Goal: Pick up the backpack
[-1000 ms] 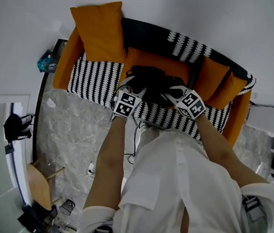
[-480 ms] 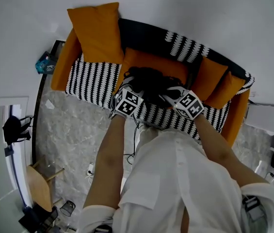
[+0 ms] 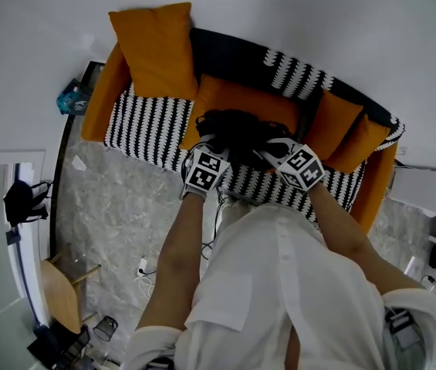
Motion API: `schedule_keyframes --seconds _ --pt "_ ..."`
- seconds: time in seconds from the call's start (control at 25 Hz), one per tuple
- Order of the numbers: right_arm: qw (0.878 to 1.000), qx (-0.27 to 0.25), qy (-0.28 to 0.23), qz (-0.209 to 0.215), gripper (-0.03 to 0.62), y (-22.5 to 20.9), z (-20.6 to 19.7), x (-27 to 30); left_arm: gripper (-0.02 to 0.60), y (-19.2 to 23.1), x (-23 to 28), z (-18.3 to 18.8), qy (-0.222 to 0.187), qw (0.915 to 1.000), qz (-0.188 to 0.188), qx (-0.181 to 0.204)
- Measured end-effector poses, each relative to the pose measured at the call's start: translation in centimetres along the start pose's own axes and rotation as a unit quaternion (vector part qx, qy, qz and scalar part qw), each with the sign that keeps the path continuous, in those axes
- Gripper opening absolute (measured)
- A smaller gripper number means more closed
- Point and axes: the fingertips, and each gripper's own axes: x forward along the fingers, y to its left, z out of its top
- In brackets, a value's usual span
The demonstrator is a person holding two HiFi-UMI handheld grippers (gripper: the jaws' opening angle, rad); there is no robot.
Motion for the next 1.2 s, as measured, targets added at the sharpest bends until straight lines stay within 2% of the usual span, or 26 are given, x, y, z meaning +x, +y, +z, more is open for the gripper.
schedule_keyframes --seconds 0.16,0.44,0.88,1.2 --pt "1.0 -0.002 -0.002 0.004 0.033 0.3 0.2 -0.4 0.052 -0.7 -1.1 0.2 -0.027 0.9979 0.006 -0.058" --pt "1.0 0.002 -0.023 -0.001 0.032 0.4 2.2 -1.6 0.046 -1.0 -3.3 1.8 -0.064 0.9932 0.018 -0.095" --pt "0.998 -0.008 -0.069 -0.007 0.032 1.0 6.4 -4.3 0.043 -1.4 -7.3 5.3 -0.108 0.9892 0.033 -0.093" --pt "0.992 -0.028 -0.12 -0.012 0.032 1.7 10.1 -7.0 0.043 -2.0 -10.6 8.3 -0.15 0.9828 0.045 -0.097"
